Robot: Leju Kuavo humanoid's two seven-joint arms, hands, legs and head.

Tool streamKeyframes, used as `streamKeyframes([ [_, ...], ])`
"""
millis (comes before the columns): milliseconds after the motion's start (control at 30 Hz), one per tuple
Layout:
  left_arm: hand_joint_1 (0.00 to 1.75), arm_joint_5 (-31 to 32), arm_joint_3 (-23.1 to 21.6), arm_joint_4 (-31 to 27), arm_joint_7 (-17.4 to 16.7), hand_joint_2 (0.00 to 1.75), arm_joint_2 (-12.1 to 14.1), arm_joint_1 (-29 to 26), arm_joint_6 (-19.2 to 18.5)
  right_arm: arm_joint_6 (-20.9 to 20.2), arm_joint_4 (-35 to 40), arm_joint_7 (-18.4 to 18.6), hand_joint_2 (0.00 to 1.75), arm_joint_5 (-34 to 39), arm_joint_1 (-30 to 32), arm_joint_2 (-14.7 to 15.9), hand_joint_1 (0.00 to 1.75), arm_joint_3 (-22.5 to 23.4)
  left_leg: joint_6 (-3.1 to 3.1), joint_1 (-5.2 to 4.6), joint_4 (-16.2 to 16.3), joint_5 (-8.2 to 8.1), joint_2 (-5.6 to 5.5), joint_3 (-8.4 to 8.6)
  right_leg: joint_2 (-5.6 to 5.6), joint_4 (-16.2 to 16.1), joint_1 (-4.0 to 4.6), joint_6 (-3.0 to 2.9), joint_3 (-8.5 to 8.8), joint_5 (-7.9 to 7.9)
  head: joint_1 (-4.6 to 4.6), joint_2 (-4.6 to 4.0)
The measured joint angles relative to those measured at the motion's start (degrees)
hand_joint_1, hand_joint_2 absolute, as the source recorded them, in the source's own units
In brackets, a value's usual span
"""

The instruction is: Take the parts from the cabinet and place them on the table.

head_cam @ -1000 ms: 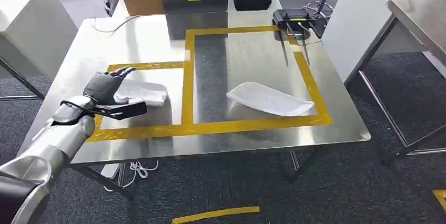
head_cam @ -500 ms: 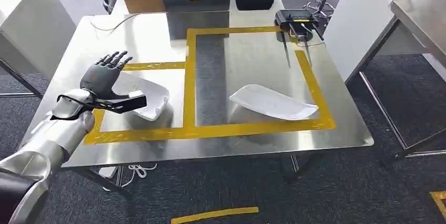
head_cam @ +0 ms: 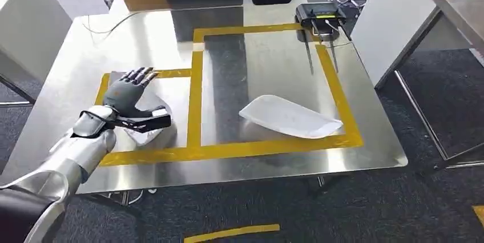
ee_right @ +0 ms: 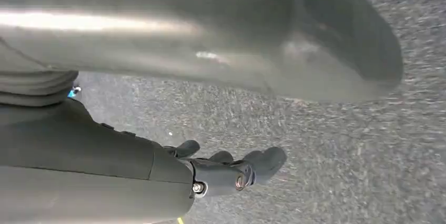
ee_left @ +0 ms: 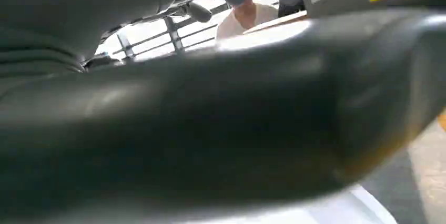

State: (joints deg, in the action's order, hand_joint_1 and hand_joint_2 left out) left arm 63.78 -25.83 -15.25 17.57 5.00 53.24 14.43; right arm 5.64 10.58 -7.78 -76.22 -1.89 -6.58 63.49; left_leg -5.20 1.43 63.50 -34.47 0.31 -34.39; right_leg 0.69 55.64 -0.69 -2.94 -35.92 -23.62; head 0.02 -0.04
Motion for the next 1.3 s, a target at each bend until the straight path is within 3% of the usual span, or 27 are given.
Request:
streamKeyframes([
  [67,0.00,0.07,0.00,0.74,0.11,0.00,-0.20,-1.68,0.00,-0.02,-0.04,-0.11,0.00,0.00,0.73,-0.02,0.00,0.07,-1.21,1.20,7.49,-2.95,0.09,-1.24,0.21,0.45,-0.64,0.27,1.45,-0.90,-0.02,0.00],
  [100,0.00,0.11,0.00,0.87,0.15,0.00,-0.35,-1.83,0.00,-0.04,-0.07,-0.11,0.00,-0.02,0.90,-0.02,0.00,0.09,-1.06,1.66,8.41,-2.02,0.13,-1.58,0.29,0.79,-0.90,0.48,1.68,-1.18,0.02,0.00],
  [133,0.00,0.11,0.00,0.87,0.15,0.00,-0.37,-1.49,0.00,-0.02,-0.07,-0.11,0.00,0.00,0.88,-0.02,0.00,0.11,-0.61,1.80,6.82,0.42,0.15,-1.10,0.35,1.13,-1.08,0.74,1.70,-1.40,0.00,0.00],
  [200,0.00,0.09,0.00,0.85,0.15,0.00,-0.22,0.03,0.07,-0.04,-0.09,-0.15,0.00,-0.02,0.66,-0.20,0.00,0.11,0.93,1.32,-1.73,6.41,0.08,1.94,0.43,1.53,-1.10,1.10,1.60,-1.60,0.00,0.00],
  [233,0.00,0.09,0.02,0.85,0.15,0.00,-0.04,0.78,0.09,-0.04,-0.15,-0.17,0.00,-0.04,0.51,-0.46,0.00,0.11,2.05,0.72,-5.99,7.38,0.04,3.34,0.43,1.72,-1.19,1.20,1.55,-1.60,0.02,0.00],
  [267,0.00,0.07,0.02,0.83,0.15,0.00,0.15,1.29,0.11,-0.04,-0.26,-0.15,0.00,-0.04,0.44,-0.94,0.00,0.11,2.55,0.39,-6.64,6.91,0.09,4.64,0.49,1.78,-0.87,1.88,1.24,-1.43,0.31,0.00],
  [300,0.00,0.07,0.02,0.72,0.15,0.00,0.22,1.69,0.13,-0.04,-0.26,0.05,0.00,-0.04,0.25,-0.76,0.00,0.11,2.30,0.11,-7.13,7.22,0.10,4.38,0.52,1.64,-1.54,2.49,1.10,-1.02,0.24,0.00],
  [367,0.00,0.07,0.02,0.52,0.13,0.00,0.24,2.69,0.13,-0.04,-0.26,0.46,0.00,0.00,-0.02,-0.74,0.00,0.11,2.77,-0.27,-7.09,7.74,-0.11,3.74,0.47,1.01,-1.84,3.79,0.92,-0.13,0.20,0.00],
  [400,0.00,0.09,0.02,0.35,0.11,0.00,0.02,3.27,0.13,-0.04,-0.26,0.59,0.00,0.02,-0.17,-0.74,0.00,0.13,3.22,-0.07,-8.06,8.05,-0.02,3.69,0.49,0.82,-1.34,4.34,0.70,0.27,0.20,0.00],
  [467,0.00,0.26,0.02,0.04,-0.07,0.00,-0.31,4.46,0.09,-0.07,-0.26,0.96,0.00,0.18,-0.76,-0.74,0.00,0.13,4.20,0.60,-8.31,9.25,0.21,2.90,-0.25,3.74,-1.42,4.55,-0.37,-3.84,0.48,0.00],
  [533,0.00,0.35,0.02,-0.24,-0.31,0.00,-0.57,5.26,-0.07,-0.09,-0.26,1.03,0.00,0.18,-1.39,-0.44,0.00,0.13,4.52,0.52,-7.94,10.07,0.25,1.60,-0.35,12.84,-1.44,4.90,-3.15,-9.90,0.50,0.00],
  [567,0.00,0.35,0.02,-0.31,-0.42,0.00,-0.74,5.47,-0.11,-0.07,-0.24,0.96,0.00,0.18,-1.60,-0.31,0.00,0.13,4.56,0.47,-7.67,10.43,0.29,0.94,-0.35,16.95,-1.37,5.06,-4.24,-11.49,0.52,0.00],
  [600,0.00,0.35,0.02,-0.31,-0.55,0.00,-0.87,5.59,-0.37,-0.09,-0.26,0.92,0.00,0.18,-1.77,-0.13,0.00,0.13,4.56,0.45,-7.32,10.84,0.30,0.17,-0.35,19.46,-1.33,5.11,-4.54,-11.44,0.53,0.00],
  [633,0.00,0.39,0.02,-0.35,-0.57,0.00,-1.01,5.63,-0.46,-0.09,-0.26,0.90,0.00,0.18,-1.88,-0.02,0.00,0.13,4.52,0.46,-6.96,11.20,0.31,-0.60,-0.35,19.26,-1.30,5.09,-3.70,-9.82,0.53,0.00],
  [700,0.00,0.48,0.02,-0.39,-0.61,0.00,-1.09,5.81,-0.48,-0.09,-0.26,0.77,0.00,0.15,-2.11,0.09,0.00,0.13,4.13,0.57,-6.03,11.97,0.30,-2.42,-0.38,12.24,-1.31,4.93,1.35,-5.00,0.52,0.00],
  [733,0.00,0.48,0.02,-0.46,-0.61,0.00,-1.09,6.01,-0.50,-0.09,-0.26,0.77,0.00,0.15,-2.26,0.13,0.00,0.13,3.86,0.61,-5.53,12.32,0.26,-3.11,-0.41,7.41,-1.31,4.84,4.62,-4.48,0.55,0.00],
  [767,0.00,0.48,0.04,-0.75,-0.61,0.00,-1.07,6.16,-0.53,-0.09,-0.26,0.74,0.00,0.15,-2.49,0.13,0.00,0.13,3.37,0.35,-5.27,12.74,0.22,-3.83,-0.35,3.11,-0.91,4.70,7.04,-7.26,0.55,0.00],
  [900,0.00,0.46,0.04,-0.83,-0.55,0.00,-1.11,6.87,-0.83,-0.17,-0.24,0.59,0.00,0.11,-2.45,0.22,0.00,0.13,1.66,0.54,-6.34,15.19,0.10,-3.97,-0.20,2.83,-0.28,3.02,5.70,-5.93,0.66,0.00],
  [933,0.00,0.48,0.04,-0.77,-0.52,0.00,-1.05,6.85,-0.96,-0.17,-0.24,0.55,0.00,0.13,-2.51,0.22,0.00,0.13,1.50,0.79,-5.97,14.36,0.07,-4.60,-0.64,2.36,-0.79,2.33,5.24,-4.93,0.57,0.00],
  [967,0.00,0.48,0.04,-0.77,-0.52,0.00,-0.96,6.90,-1.09,-0.17,-0.24,0.55,0.00,0.13,-2.62,0.22,0.00,0.13,1.58,0.62,-4.13,11.28,0.04,-5.49,-0.53,2.29,-0.64,1.78,4.44,-4.22,0.44,0.00],
  [1033,0.00,0.48,0.04,-0.77,-0.52,0.00,-0.94,7.01,-1.09,-0.17,-0.24,0.55,0.00,0.15,-2.58,0.22,0.00,0.13,1.70,0.42,4.37,4.10,-0.03,-7.48,-0.54,2.32,-0.29,1.35,2.78,-2.86,0.33,0.00],
  [1067,0.00,0.48,0.04,-0.77,-0.52,0.00,-0.94,7.01,-1.09,-0.17,-0.24,0.55,0.00,0.15,-2.54,0.22,0.00,0.13,1.72,0.25,8.42,2.08,-0.02,-8.24,-0.56,2.37,-0.07,1.21,1.98,-2.25,0.33,0.00],
  [1100,0.00,0.48,0.04,-0.74,-0.55,0.00,-0.94,6.98,-1.09,-0.17,-0.24,0.55,0.00,0.15,-2.55,0.22,0.00,0.13,1.87,0.06,11.91,1.68,-0.04,-8.49,-0.56,2.42,0.22,1.09,1.03,-1.51,0.33,0.00],
  [1167,0.00,0.48,0.04,-0.72,-0.52,0.00,-0.96,6.98,-1.09,-0.17,-0.24,0.55,0.00,0.20,-2.57,0.22,0.00,0.13,2.67,-0.33,11.64,5.27,-0.05,-6.08,-0.57,2.52,0.72,0.99,-0.74,-0.16,0.33,0.00],
  [1233,0.00,0.48,0.04,-0.85,-0.52,0.00,-1.03,7.16,-1.09,-0.11,-0.24,0.55,0.00,0.31,-2.61,0.20,0.00,0.13,3.91,-0.87,4.20,7.81,-0.17,0.08,-0.54,2.60,1.08,1.03,-2.12,1.07,0.33,0.00],
  [1267,0.00,0.48,0.07,-1.03,-0.55,0.00,-1.05,7.37,-1.07,-0.07,-0.24,0.55,0.00,0.55,-2.62,0.04,0.00,0.13,4.89,-1.29,-1.36,5.03,-0.28,3.53,-0.56,2.70,1.05,1.20,-2.53,1.58,0.37,0.00],
  [1300,0.00,0.48,0.07,-1.44,-0.57,0.00,-1.33,7.62,-1.03,-0.02,-0.24,0.44,0.00,0.59,-2.59,0.02,0.00,0.17,4.69,-1.40,-6.07,3.36,-0.34,6.62,-0.63,2.75,1.20,1.52,-2.78,2.05,0.39,0.00],
])
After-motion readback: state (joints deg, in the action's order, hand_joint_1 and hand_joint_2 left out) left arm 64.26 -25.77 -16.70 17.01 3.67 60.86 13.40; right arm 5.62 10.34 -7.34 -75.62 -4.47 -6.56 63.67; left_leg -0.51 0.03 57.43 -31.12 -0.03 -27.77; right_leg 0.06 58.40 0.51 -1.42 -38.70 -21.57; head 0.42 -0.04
